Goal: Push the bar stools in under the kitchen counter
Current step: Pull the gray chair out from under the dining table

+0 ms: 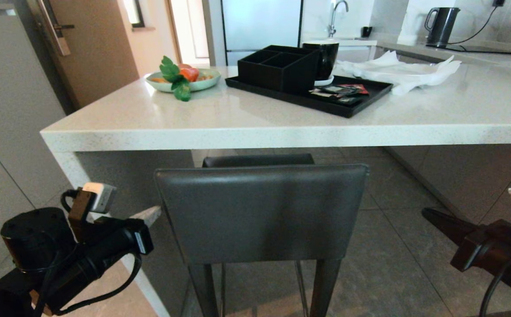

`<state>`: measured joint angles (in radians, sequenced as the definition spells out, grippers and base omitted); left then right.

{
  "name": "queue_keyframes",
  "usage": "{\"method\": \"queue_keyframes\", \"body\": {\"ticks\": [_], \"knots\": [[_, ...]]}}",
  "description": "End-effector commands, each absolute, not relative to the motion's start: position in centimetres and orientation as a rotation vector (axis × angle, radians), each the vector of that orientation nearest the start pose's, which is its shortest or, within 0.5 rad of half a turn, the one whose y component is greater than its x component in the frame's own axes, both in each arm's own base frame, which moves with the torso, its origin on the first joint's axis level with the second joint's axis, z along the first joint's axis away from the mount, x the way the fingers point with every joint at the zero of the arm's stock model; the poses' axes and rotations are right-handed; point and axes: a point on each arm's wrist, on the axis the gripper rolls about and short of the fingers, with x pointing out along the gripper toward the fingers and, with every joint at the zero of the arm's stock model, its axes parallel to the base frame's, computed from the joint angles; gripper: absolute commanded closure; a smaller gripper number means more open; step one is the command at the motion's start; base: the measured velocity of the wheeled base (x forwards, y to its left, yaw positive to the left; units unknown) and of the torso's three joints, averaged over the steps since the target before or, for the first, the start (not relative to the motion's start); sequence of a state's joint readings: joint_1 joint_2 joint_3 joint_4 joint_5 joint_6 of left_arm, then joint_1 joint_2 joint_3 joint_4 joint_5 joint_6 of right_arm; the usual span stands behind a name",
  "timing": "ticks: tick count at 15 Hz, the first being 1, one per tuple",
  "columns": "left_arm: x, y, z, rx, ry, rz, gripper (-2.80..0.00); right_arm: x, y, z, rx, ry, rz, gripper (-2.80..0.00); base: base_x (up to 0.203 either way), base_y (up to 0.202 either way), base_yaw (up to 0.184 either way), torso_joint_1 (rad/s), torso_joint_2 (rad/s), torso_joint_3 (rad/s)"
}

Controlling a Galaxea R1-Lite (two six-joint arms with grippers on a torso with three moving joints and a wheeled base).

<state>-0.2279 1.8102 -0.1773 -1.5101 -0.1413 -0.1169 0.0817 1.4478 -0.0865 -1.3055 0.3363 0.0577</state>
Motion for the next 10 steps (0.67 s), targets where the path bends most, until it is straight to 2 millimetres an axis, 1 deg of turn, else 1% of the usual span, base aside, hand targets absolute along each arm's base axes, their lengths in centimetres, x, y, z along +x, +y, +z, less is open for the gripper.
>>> {"method": "queue_keyframes", "body": {"ticks": [1, 4, 7, 9, 10], "knots": [[22.8, -5.6, 8.0, -0.106, 0.232, -0.355, 0.0, 17.7, 2.2, 12.7, 0.072, 0.117, 0.441, 0.0, 0.0, 0.0, 0.0, 0.0, 0.0, 0.0], [23.4, -5.0, 8.2, -0.115, 0.215, -0.348, 0.0, 18.1, 2.2, 12.4, 0.076, 0.121, 0.468, 0.0, 0.0, 0.0, 0.0, 0.0, 0.0, 0.0], [22.7, -4.0, 7.9, -0.141, 0.251, -0.482, 0.0, 18.3, 1.4, 13.0, 0.064, 0.061, 0.54, 0.0, 0.0, 0.0, 0.0, 0.0, 0.0, 0.0], [22.6, -3.2, 7.8, -0.154, 0.258, -0.529, 0.0, 18.2, 0.3, 12.9, 0.067, 0.064, 0.573, 0.0, 0.0, 0.0, 0.0, 0.0, 0.0, 0.0], [22.8, -3.2, 7.8, -0.152, 0.257, -0.543, 0.0, 18.0, 0.1, 12.7, 0.071, 0.071, 0.595, 0.0, 0.0, 0.0, 0.0, 0.0, 0.0, 0.0]]}}
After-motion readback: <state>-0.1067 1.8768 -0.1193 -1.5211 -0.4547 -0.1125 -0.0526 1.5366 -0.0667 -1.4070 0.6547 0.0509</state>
